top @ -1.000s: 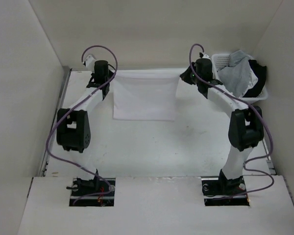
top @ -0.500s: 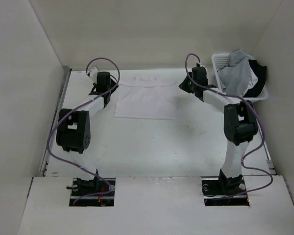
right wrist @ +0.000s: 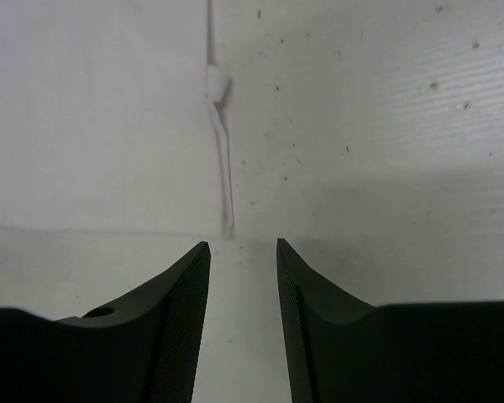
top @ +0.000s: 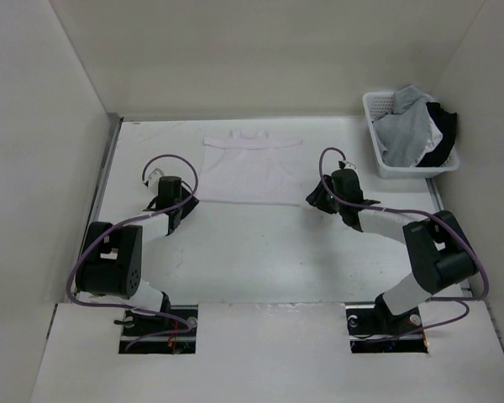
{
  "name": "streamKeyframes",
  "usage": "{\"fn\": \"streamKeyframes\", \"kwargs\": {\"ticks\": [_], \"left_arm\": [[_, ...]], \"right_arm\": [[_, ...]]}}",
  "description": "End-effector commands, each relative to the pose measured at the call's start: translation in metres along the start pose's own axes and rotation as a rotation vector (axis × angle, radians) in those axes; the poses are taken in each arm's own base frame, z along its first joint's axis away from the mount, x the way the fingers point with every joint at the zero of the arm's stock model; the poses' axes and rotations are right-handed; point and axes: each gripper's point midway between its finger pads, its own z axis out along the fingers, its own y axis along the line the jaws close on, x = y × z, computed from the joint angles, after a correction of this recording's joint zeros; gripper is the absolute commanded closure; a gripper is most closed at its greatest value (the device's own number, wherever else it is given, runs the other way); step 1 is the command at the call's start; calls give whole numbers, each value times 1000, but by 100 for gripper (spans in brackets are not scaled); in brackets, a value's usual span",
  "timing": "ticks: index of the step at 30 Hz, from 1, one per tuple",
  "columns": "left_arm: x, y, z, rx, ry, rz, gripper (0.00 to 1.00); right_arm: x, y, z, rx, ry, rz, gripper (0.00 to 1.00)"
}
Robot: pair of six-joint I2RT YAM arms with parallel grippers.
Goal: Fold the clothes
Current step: Fold the tank top
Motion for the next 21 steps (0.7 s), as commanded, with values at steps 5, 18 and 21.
{"fn": "streamKeyframes", "kwargs": {"ticks": [5, 18, 21], "left_arm": [[4, -21, 12, 106, 48, -63, 62], [-7, -19, 22, 89, -3, -102, 79], [-7, -20, 26, 93, -18, -105, 84]], "right_arm": [[-3, 21, 11, -110, -19, 58, 56], [8, 16, 18, -86, 8, 63, 52], [14, 14, 20, -77, 21, 77, 51]]}}
